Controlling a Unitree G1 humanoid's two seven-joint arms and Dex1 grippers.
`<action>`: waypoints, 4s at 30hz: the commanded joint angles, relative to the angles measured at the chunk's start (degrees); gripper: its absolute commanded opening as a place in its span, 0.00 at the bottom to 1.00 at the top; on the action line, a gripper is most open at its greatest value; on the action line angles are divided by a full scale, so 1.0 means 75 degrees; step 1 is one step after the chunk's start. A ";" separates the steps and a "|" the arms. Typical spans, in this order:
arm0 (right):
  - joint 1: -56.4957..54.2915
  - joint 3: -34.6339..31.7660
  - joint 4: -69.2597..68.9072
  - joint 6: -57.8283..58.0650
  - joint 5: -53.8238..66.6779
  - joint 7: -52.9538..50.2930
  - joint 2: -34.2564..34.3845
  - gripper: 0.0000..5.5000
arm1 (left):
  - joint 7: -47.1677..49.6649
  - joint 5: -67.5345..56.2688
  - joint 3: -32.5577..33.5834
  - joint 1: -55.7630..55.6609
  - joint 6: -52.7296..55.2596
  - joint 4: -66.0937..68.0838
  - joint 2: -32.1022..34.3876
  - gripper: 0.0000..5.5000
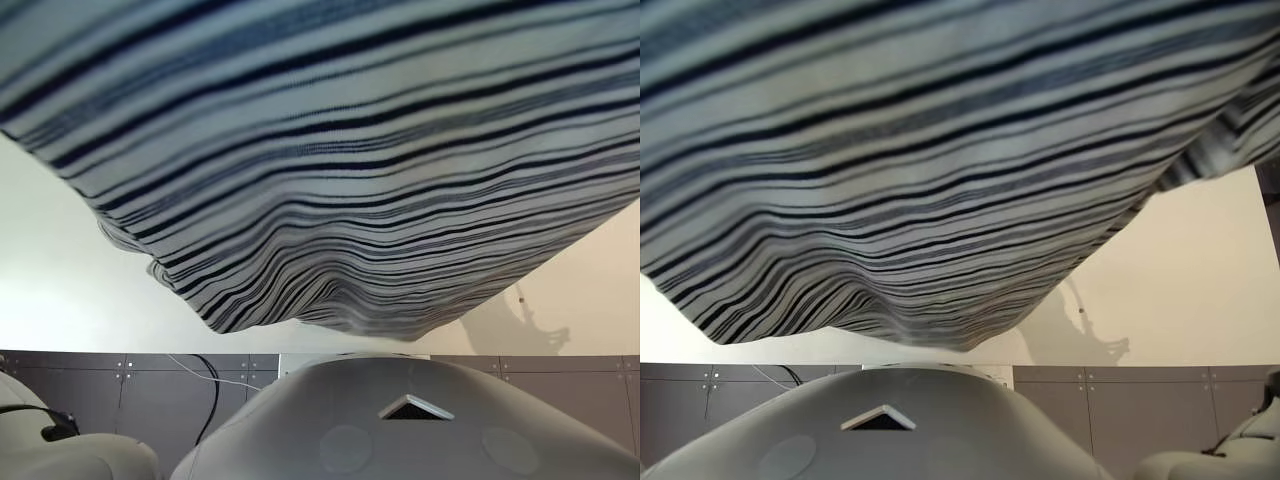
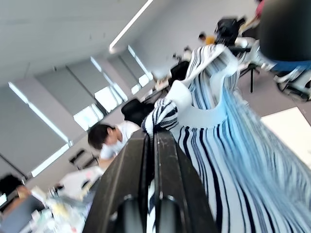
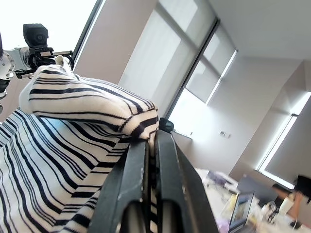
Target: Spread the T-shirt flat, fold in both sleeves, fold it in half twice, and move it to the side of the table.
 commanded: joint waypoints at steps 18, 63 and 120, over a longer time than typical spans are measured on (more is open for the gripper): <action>-0.4462 0.5734 1.1069 -0.3469 -0.7313 -0.0551 0.5048 0.02 | 0.2152 0.7982 -0.6423 -0.2199 -0.7216 1.1610 -0.5927 0.02; -0.1722 0.6073 0.8468 -0.6368 -0.9928 -0.0830 0.4130 0.23 | 0.3115 1.1135 -0.6990 0.3615 -0.7039 0.6833 -0.3409 0.14; -0.0948 0.6681 0.7074 -0.6748 -1.0497 -0.0812 0.3249 0.23 | 0.2987 1.0344 -0.6647 0.3558 -0.5970 0.4625 -0.3001 0.14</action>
